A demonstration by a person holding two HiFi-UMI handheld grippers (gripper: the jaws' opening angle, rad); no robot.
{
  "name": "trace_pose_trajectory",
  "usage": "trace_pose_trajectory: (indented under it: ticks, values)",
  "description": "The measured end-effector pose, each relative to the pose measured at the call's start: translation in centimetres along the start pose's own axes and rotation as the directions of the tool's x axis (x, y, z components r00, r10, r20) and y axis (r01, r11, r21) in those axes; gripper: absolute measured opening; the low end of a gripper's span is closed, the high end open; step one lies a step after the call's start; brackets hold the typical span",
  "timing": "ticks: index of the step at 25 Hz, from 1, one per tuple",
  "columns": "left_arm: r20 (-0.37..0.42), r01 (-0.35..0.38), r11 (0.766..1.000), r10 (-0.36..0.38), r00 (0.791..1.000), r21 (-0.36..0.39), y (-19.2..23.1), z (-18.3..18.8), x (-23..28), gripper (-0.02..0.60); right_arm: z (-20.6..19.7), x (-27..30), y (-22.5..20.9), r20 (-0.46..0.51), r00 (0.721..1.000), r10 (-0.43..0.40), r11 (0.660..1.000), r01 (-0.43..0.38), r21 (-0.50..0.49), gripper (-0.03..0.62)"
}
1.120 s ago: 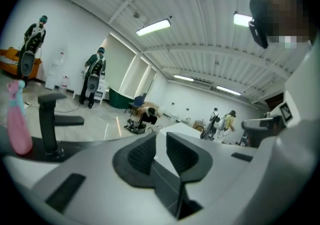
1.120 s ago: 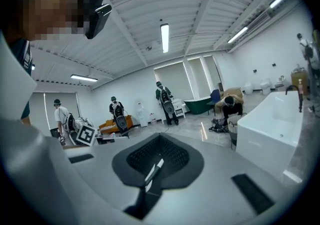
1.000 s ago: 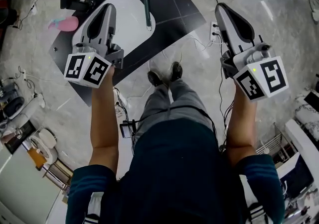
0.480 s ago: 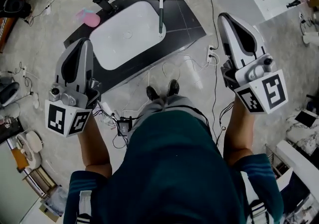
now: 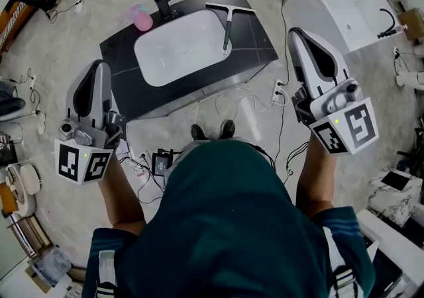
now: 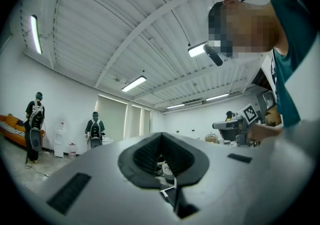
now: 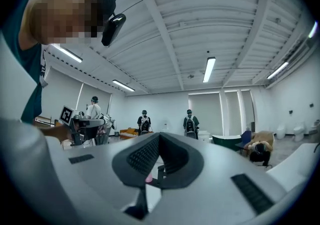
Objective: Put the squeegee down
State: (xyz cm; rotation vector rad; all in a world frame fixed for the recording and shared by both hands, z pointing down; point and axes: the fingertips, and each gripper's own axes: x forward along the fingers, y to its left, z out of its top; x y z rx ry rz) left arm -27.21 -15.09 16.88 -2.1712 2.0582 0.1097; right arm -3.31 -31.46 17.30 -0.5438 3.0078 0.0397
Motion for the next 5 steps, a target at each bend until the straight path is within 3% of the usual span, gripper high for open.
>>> trace_pose_trajectory:
  ticks: [5]
  values:
    - [0.013,-0.024,1.000,0.024,1.000,0.000,1.0,0.3,-2.4,0.006,0.2,0.4,2.2,-0.004,1.000,0.021,1.000,-0.021,-0.014,0.002]
